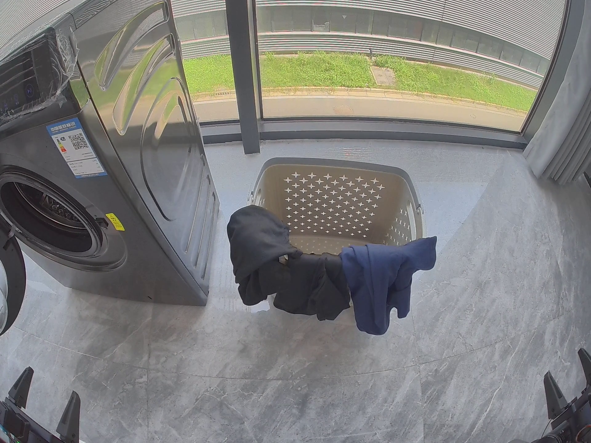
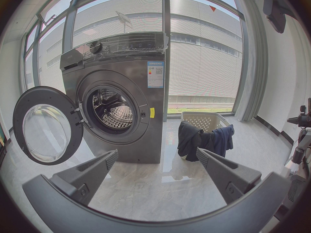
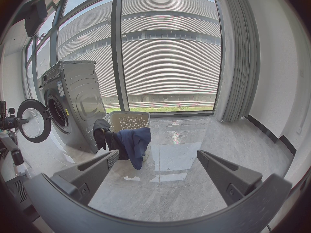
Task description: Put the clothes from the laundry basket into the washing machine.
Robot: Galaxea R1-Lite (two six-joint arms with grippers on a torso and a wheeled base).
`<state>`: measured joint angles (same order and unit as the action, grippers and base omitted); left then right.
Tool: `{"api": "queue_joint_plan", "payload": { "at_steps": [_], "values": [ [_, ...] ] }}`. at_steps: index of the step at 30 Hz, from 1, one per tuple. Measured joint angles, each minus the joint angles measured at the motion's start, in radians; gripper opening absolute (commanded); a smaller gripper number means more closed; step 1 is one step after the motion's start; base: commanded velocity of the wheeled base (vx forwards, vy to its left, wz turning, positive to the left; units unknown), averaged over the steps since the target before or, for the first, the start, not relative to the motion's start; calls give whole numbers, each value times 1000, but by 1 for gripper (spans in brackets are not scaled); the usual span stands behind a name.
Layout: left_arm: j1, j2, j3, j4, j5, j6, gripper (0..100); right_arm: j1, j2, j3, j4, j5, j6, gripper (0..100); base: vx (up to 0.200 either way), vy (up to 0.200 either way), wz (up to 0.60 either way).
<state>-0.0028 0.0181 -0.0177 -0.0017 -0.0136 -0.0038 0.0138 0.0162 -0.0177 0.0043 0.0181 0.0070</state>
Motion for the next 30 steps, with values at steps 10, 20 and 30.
{"api": "queue_joint_plan", "payload": {
  "at_steps": [10, 20, 30],
  "values": [
    [1, 0, 0, 0, 0, 0, 100, 0, 0, 0, 0, 0, -1, 100, 0, 0, 0],
    [0, 0, 0, 1, 0, -2, 100, -1, 0, 0, -1, -17, 1, 100, 180, 0, 0],
    [0, 0, 0, 1, 0, -2, 100, -2, 0, 0, -4, -18, -16, 100, 60, 0, 0]
  ]
}}
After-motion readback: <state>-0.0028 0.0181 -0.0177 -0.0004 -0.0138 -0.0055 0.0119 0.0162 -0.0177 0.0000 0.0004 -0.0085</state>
